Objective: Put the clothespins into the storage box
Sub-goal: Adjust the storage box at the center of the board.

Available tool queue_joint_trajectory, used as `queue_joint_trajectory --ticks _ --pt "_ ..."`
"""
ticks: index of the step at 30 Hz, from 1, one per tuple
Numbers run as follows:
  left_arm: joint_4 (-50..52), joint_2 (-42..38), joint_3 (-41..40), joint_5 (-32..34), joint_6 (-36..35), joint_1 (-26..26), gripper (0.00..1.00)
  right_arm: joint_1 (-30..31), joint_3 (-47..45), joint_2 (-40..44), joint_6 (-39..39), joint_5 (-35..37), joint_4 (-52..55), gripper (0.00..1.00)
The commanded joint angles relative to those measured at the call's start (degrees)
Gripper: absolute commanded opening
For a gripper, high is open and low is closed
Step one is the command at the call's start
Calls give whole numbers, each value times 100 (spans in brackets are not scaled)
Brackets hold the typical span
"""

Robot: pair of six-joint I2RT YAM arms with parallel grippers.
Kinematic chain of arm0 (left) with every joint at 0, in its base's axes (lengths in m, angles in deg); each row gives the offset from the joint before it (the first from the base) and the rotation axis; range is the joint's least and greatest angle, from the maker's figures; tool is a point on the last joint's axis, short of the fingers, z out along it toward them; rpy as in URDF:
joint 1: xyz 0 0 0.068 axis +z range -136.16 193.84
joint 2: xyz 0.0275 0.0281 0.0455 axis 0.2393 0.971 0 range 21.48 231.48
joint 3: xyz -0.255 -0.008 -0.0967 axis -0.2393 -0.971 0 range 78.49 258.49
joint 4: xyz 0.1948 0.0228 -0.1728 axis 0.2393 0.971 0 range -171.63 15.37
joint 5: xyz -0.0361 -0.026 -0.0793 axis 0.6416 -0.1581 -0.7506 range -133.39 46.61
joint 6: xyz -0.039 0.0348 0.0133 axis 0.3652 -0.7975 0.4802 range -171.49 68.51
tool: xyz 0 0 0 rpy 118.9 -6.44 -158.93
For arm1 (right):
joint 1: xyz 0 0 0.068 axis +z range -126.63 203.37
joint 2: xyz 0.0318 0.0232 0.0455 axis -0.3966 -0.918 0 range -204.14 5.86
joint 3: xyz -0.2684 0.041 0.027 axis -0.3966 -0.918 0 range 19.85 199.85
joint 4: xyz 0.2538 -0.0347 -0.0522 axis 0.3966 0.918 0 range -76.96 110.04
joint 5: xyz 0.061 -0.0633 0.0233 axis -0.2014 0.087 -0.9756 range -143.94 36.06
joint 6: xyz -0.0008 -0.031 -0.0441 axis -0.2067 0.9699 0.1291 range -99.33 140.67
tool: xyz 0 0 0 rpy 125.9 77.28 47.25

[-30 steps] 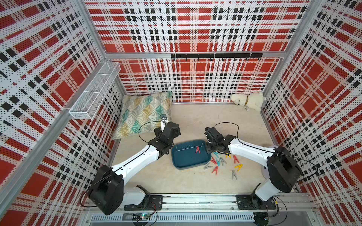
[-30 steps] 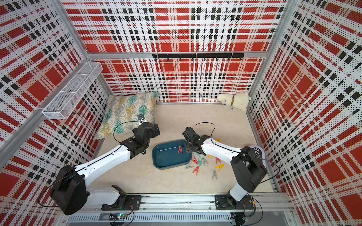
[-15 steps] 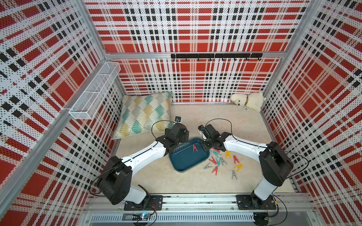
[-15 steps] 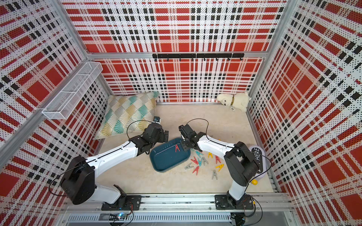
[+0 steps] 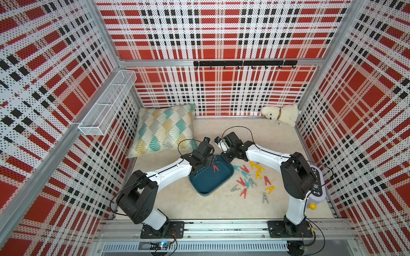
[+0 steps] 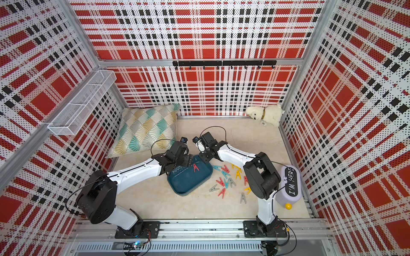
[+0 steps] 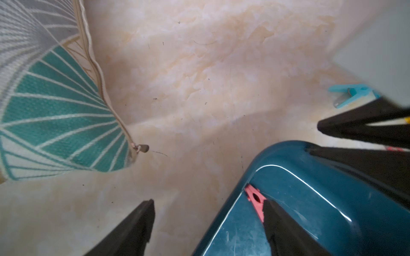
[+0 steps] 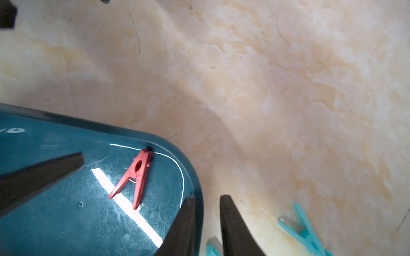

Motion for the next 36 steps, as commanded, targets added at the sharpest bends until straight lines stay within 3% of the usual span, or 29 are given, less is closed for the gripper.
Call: queue_joint_trajectory --ticks 1,6,17,22,26,34,36 --pt "117 166 2 -279 -120 -9 76 -143 1 230 -13 -261 14 31" --pt "171 444 45 -356 -208 12 62 -449 -582 1233 -347 -481 -215 40" --pt "-73 951 167 -857 85 199 26 -521 -1484 2371 -1003 -217 -39 41" --pt "-220 898 109 -941 242 306 20 -504 -1904 2652 -1333 -148 -108 41" --pt "-297 885 72 -855 488 392 9 -510 -1952 2545 -1839 384 68 43" --pt "-528 925 33 -732 777 438 4 -554 -1779 1780 -2458 1311 33 49" --pt "-575 926 2 -704 940 503 4 -770 -1641 1481 -2495 1154 -38 47"
